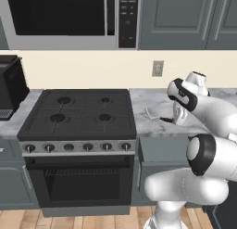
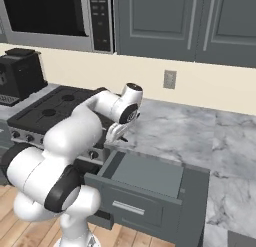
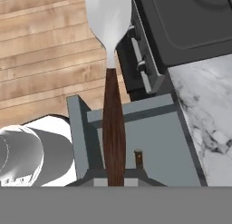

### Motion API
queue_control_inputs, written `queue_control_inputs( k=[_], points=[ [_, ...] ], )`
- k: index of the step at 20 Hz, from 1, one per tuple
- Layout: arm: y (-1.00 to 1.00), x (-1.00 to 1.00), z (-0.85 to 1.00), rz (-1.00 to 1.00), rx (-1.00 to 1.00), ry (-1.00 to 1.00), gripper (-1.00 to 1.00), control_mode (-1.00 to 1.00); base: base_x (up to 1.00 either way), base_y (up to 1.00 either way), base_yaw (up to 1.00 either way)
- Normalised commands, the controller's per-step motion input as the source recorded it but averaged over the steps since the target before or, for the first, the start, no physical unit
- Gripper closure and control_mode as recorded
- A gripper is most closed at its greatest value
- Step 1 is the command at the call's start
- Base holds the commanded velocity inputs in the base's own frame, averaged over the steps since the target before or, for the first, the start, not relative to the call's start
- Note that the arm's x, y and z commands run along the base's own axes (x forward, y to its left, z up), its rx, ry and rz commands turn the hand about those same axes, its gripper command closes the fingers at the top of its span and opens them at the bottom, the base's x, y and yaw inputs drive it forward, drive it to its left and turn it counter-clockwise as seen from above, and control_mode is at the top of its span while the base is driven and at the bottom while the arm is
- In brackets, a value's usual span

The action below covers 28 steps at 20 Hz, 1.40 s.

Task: Pick up the metallic utensils from the counter and place them in the open drawer. Make sure not to pick up any wooden utensils.

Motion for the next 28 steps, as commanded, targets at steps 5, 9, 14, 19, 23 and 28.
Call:
queue_control_inputs(
  k=[5, 9, 14, 19, 23, 28],
  points=[
    [-0.38, 0.00, -0.41, 0.05, 0.00, 0.00, 1.00, -1.00, 0.00, 0.00, 0.00],
    [-0.36, 0.00, -0.36, 0.04, 0.00, 0.00, 1.00, -1.00, 0.00, 0.00, 0.00],
    [-0.31, -0.03, -0.43, 0.05, 0.00, 0.00, 1.00, -1.00, 0.00, 0.00, 0.00],
    [-0.18, -0.15, -0.49, 0.02, -0.08, 0.00, 1.00, -1.00, 0.00, 0.00, 0.00],
    [-0.05, -0.08, -0.44, 0.00, -0.16, 0.00, 1.00, -1.00, 0.00, 0.00, 0.00],
    [0.00, 0.00, -0.32, 0.00, -0.14, 0.00, 1.00, -1.00, 0.00, 0.00, 0.00]
  ],
)
